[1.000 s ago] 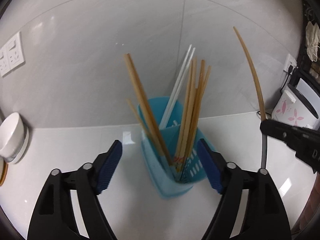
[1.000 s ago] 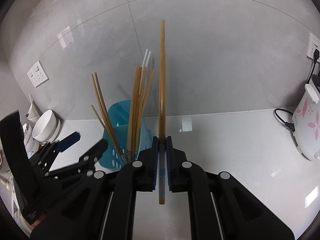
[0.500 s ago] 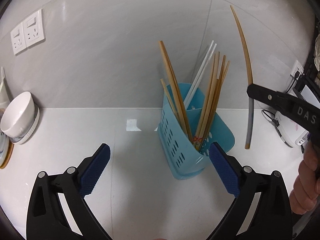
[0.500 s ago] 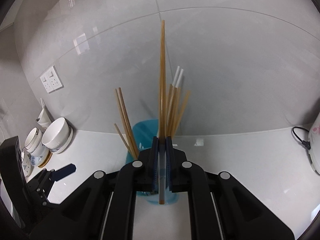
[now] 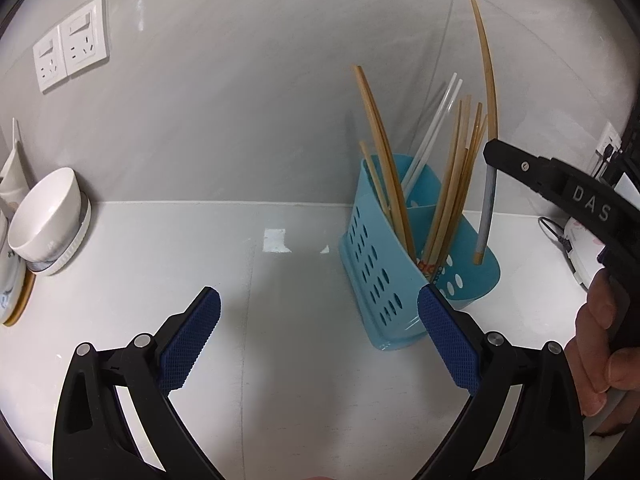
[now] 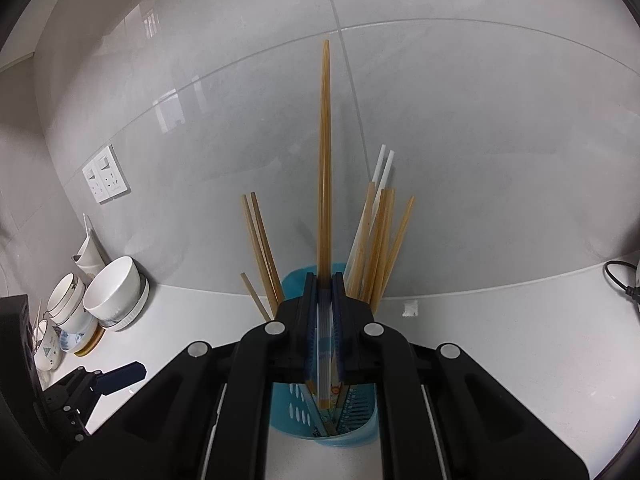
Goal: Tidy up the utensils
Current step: 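Open the left tool over the holder while the right tool lowers its chopstick in, then open the right tool to release its chopstick into the holder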
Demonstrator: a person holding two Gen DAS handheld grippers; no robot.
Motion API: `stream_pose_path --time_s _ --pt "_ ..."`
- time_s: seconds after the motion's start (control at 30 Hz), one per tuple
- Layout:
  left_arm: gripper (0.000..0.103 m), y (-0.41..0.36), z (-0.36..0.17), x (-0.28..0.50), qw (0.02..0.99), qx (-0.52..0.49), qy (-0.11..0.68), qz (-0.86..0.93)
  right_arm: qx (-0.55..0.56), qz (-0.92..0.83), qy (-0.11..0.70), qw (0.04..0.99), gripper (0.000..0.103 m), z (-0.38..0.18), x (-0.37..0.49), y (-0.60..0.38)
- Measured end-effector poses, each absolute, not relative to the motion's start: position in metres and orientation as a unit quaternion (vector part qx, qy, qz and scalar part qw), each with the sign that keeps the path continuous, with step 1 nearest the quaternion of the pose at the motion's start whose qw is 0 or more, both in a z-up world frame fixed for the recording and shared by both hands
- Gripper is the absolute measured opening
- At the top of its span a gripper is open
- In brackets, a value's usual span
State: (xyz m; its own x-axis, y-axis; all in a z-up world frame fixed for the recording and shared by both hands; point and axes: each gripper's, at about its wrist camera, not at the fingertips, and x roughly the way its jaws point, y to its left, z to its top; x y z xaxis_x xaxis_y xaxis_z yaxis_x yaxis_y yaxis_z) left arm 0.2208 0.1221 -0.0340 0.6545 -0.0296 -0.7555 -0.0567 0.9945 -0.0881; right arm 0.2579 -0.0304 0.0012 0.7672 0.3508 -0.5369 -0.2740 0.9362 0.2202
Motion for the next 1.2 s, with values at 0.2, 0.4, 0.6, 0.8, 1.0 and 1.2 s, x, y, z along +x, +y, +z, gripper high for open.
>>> stream_pose_path --time_s 0.2,0.4,0.6,0.8,1.0,1.2 --pt "0.097 0.128 -0.039 0.222 0.905 -0.054 0.421 0.015 0.061 0.161 0.306 0.936 0.007 -0.013 0.260 -0.027" --pt "0.097 0.133 -0.042 0.223 0.904 -0.059 0.423 0.020 0.050 0.158 0.320 0.933 0.007 -0.024 0.259 -0.022" --pt "0.097 0.134 -0.040 0.224 0.905 -0.058 0.421 0.023 0.035 0.154 0.329 0.931 0.010 -0.024 0.258 -0.021" --pt "0.097 0.134 -0.031 0.220 0.909 -0.057 0.412 0.024 0.024 0.147 0.328 0.933 0.042 -0.008 0.249 -0.029" --pt "0.097 0.127 -0.007 0.207 0.919 -0.054 0.390 0.023 0.010 0.146 0.320 0.936 0.070 0.014 0.226 -0.043" --pt "0.097 0.111 0.019 0.178 0.924 -0.054 0.379 0.024 -0.010 0.152 0.332 0.931 0.091 0.028 0.192 -0.061"
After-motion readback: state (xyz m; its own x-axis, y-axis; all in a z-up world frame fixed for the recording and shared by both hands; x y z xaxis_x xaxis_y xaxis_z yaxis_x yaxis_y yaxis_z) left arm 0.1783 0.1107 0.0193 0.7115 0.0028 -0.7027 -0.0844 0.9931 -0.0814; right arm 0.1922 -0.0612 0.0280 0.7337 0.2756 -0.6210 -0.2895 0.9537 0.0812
